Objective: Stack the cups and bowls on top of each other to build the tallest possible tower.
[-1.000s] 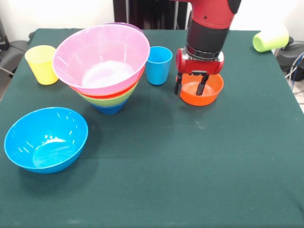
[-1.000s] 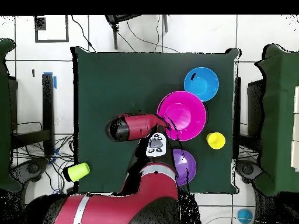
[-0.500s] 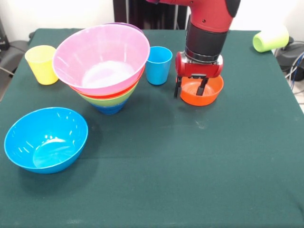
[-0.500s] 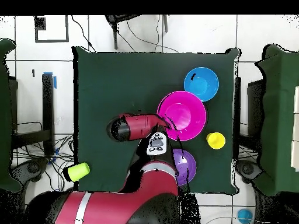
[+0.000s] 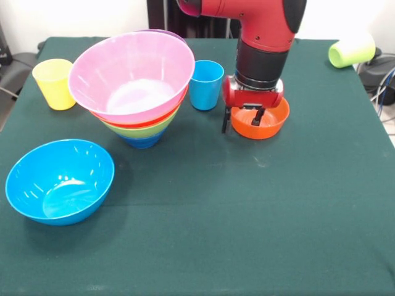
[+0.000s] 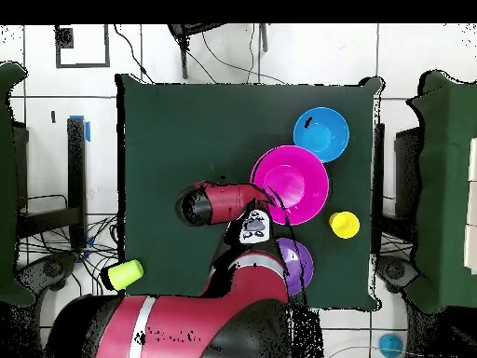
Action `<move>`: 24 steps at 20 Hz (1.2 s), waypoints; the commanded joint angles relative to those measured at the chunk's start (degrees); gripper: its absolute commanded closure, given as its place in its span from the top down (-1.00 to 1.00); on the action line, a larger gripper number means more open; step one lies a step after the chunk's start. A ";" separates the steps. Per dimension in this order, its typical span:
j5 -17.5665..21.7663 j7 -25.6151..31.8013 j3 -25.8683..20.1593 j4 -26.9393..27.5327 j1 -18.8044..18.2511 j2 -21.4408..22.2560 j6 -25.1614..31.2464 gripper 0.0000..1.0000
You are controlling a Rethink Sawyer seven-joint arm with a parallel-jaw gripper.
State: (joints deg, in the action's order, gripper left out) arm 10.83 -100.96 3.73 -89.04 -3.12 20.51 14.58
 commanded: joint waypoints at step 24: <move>0.53 -3.82 -5.95 3.74 -1.74 -1.91 -0.11 -1.00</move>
State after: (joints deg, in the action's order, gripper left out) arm 10.85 -100.96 3.54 -88.64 -3.80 21.53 14.65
